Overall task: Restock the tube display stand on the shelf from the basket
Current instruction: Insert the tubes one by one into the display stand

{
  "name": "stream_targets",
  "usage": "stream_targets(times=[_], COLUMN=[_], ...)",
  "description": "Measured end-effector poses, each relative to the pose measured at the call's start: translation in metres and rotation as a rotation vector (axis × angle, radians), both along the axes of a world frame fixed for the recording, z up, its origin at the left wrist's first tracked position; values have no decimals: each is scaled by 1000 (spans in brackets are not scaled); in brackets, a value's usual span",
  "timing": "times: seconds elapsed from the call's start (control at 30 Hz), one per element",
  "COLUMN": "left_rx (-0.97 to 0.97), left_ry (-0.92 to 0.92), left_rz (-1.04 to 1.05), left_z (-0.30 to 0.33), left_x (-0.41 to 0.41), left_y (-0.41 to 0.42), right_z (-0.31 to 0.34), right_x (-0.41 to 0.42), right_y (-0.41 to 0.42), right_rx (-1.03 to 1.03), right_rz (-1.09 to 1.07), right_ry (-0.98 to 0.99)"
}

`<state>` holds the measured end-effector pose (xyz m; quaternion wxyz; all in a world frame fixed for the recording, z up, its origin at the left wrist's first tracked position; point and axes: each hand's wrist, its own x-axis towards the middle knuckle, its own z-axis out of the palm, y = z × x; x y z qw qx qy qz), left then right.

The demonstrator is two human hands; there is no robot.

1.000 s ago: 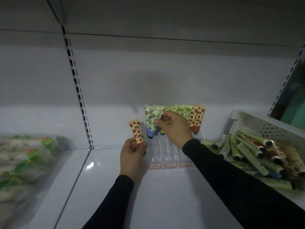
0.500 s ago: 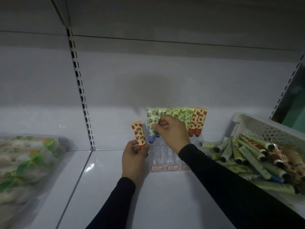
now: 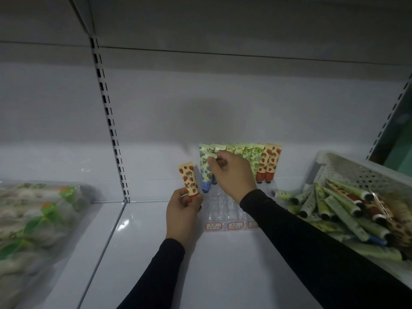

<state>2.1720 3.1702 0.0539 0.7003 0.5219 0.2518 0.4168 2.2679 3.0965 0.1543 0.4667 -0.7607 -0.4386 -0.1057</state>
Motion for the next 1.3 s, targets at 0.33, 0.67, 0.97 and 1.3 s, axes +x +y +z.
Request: stream_targets(times=[0.33,0.67,0.97,1.3], left_rx=[0,-39,8,7], left_ry=[14,12,16,-2], left_rz=[-6,-14,4,3], left_z=[2,4,6,10], left_x=[-1,-2,-4,-7], left_y=[-2,-4,-5,-8], right_z=[5,3,3,-3], right_x=[3,6,7,8], right_y=[4,4,7,3], right_rx=[10,9,-26,-68], right_rz=[-8,-9,-32,-28], right_ry=[-66,-102,-102,-120])
